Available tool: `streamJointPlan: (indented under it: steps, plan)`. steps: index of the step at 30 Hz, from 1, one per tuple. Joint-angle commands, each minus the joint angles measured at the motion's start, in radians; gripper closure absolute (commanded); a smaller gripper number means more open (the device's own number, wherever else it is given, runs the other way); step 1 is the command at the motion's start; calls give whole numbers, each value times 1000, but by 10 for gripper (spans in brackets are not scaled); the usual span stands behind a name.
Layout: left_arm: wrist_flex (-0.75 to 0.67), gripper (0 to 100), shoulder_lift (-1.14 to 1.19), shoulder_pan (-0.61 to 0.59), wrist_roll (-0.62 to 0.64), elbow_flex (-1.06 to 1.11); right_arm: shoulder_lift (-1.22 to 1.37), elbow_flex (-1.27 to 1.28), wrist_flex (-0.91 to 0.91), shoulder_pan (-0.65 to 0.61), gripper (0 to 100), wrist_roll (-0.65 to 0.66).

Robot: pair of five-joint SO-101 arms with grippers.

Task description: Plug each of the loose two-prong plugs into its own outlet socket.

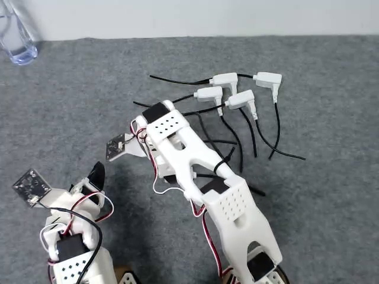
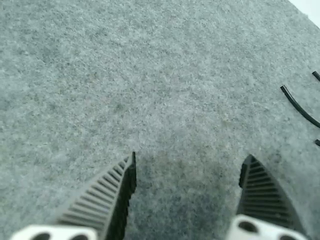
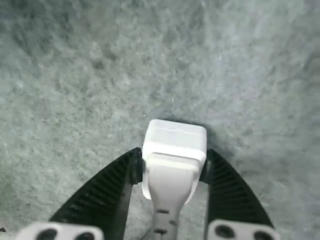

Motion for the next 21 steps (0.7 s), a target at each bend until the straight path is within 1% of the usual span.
streamJointPlan:
  steps: [1, 6, 10, 12, 19, 21]
  plan:
    - [-2, 682, -3, 5, -11, -5, -113, -5, 42, -7, 841, -9]
    - [-2, 682, -3, 5, -11, -5, -179, 21, 44, -8, 833, -52]
    - [-2, 682, -3, 5, -11, -5, -213, 127, 41, -18, 723, -54]
    - [0, 682, -3, 5, -11, -5, -208, 153, 38, -18, 694, -54]
    - [-2, 682, -3, 5, -11, -5, -193, 150, 30, -21, 695, -48]
    - [-2, 682, -3, 5, -11, -5, -194, 114, 33, -21, 695, -35]
